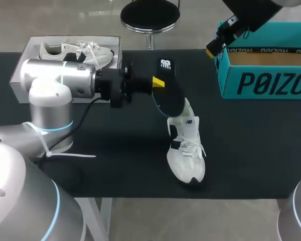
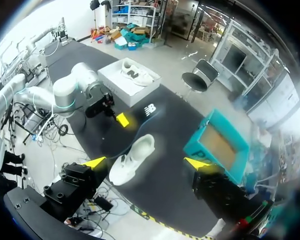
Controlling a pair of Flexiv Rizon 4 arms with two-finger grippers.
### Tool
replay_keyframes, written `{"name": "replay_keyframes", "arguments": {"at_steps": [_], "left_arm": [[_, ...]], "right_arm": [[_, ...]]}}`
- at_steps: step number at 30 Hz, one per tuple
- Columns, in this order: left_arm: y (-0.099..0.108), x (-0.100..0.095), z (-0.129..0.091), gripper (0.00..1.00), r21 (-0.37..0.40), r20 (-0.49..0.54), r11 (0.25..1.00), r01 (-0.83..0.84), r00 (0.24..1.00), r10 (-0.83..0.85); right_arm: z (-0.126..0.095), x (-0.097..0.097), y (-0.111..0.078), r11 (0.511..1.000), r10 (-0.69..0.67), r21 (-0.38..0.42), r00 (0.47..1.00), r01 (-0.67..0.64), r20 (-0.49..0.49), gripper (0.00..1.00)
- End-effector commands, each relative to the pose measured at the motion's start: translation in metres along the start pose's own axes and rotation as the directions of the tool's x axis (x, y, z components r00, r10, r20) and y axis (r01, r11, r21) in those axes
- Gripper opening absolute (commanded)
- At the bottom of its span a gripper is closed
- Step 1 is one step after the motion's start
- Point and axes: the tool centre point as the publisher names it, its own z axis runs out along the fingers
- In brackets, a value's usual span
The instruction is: Take the shoe out of the shoebox, open the shoe tongue, remove and reinsert the insole, then place the shoe into the shoebox
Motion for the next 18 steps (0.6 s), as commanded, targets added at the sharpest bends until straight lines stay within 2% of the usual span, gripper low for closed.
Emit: {"name": "replay_keyframes", "arguments": {"at_steps": [1, 4, 7, 8, 11, 14, 18], "left_arm": [[-0.002, 0.000, -0.005, 0.00, 0.013, -0.001, 1.000, 0.013, 1.000, -0.013], [-0.006, -0.002, -0.003, 0.00, 0.032, -0.004, 0.999, 0.042, 0.999, -0.042], [-0.008, -0.003, -0.001, 0.00, 0.054, -0.008, 0.985, 0.166, 0.986, -0.166], [-0.010, -0.004, 0.000, 0.00, 0.089, 0.008, 0.967, 0.238, 0.971, -0.240], [-0.015, -0.005, 0.003, 0.00, 0.117, -0.018, 0.910, 0.398, 0.917, -0.399], [-0.020, -0.002, 0.008, 0.00, 0.122, -0.057, 0.858, 0.499, 0.866, -0.496], [-0.023, 0.000, 0.012, 0.00, 0.092, -0.092, 0.837, 0.540, 0.841, -0.533]], "right_arm": [[0.001, 0.000, 0.002, 1.000, 0.001, 0.003, 1.000, -0.001, 0.001, 1.00], [0.001, 0.000, 0.002, 1.000, 0.001, 0.003, 1.000, -0.001, 0.001, 1.00], [0.001, 0.000, 0.002, 1.000, 0.001, 0.003, 1.000, -0.001, 0.001, 1.00], [0.001, 0.000, 0.002, 1.000, 0.001, 0.003, 1.000, -0.001, 0.001, 1.00], [0.001, 0.000, 0.002, 1.000, 0.001, 0.003, 1.000, -0.001, 0.001, 1.00], [0.001, 0.000, 0.002, 1.000, 0.001, 0.003, 1.000, -0.001, 0.001, 1.00], [0.001, 0.000, 0.002, 1.000, 0.001, 0.003, 1.000, -0.001, 0.001, 1.00]]}}
